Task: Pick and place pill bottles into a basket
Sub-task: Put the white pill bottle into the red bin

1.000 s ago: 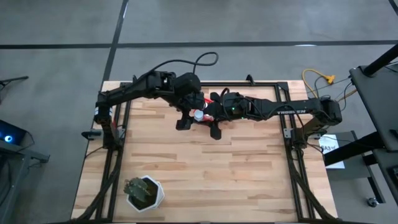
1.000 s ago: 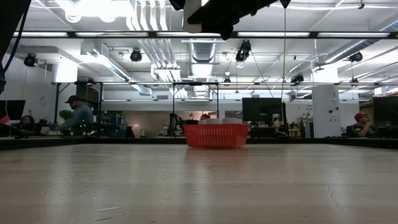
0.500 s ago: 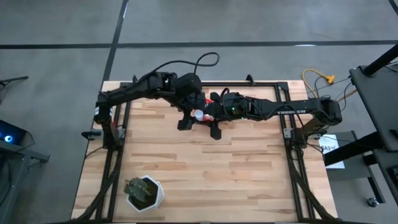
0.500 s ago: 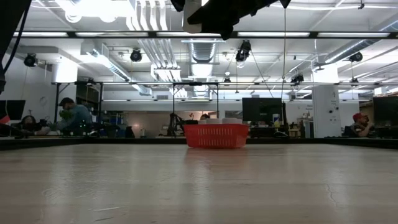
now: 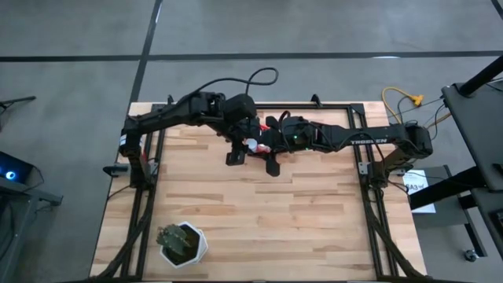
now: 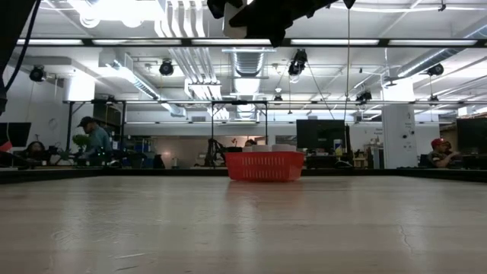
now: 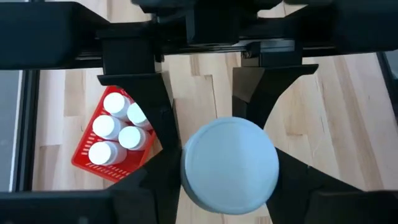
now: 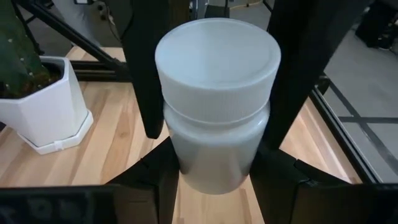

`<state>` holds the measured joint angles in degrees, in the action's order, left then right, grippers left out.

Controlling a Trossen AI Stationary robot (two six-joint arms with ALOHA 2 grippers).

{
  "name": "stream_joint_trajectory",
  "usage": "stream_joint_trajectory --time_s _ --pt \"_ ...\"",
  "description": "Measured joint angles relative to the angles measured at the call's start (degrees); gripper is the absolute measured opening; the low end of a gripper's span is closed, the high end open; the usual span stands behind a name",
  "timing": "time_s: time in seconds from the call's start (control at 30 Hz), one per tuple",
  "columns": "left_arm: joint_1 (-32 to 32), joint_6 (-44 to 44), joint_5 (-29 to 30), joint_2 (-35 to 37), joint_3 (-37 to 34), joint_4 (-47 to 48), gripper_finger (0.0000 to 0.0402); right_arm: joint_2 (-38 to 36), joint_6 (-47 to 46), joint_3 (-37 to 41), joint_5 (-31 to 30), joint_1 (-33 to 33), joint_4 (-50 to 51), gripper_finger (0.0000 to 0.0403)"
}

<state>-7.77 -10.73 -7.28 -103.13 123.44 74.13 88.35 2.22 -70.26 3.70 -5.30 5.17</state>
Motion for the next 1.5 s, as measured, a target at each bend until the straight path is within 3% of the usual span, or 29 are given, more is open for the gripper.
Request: stream_joint_trajectory --time_s 0.1,0.33,0.63,0.73,0.97,1.2,1.5 --pt "0.0 0.1 0.0 0.0 0.3 -0.1 0.0167 -0.1 0.1 0.0 0.0 0.0 -0.2 0.0152" --pt "0.1 0.9 -0.1 0.1 0.4 -1.3 0.0234 0.0 0.0 0.0 0.0 0.0 0.3 0.0152" --pt "0.0 1.3 -0.1 0.1 0.4 -1.6 0.0240 0.0 0.0 0.0 0.0 0.0 0.2 0.0152" --pt "0.0 1.2 -0.2 0.1 0.4 -1.7 0.0226 0.0 0.0 0.0 0.0 0.0 0.2 0.0152" --pt "0.1 0.1 0.3 0.1 0.4 -2.1 0.0140 0.0 -0.8 0.0 1.1 -0.1 0.0 0.0153" --pt "0.0 0.2 0.1 0.1 0.4 -1.9 0.0140 0.0 -0.6 0.0 1.1 -0.3 0.0 0.0158" --pt "0.0 0.3 -0.6 0.1 0.3 -0.8 0.0140 0.0 -0.3 0.0 1.0 -0.3 -0.3 0.0208"
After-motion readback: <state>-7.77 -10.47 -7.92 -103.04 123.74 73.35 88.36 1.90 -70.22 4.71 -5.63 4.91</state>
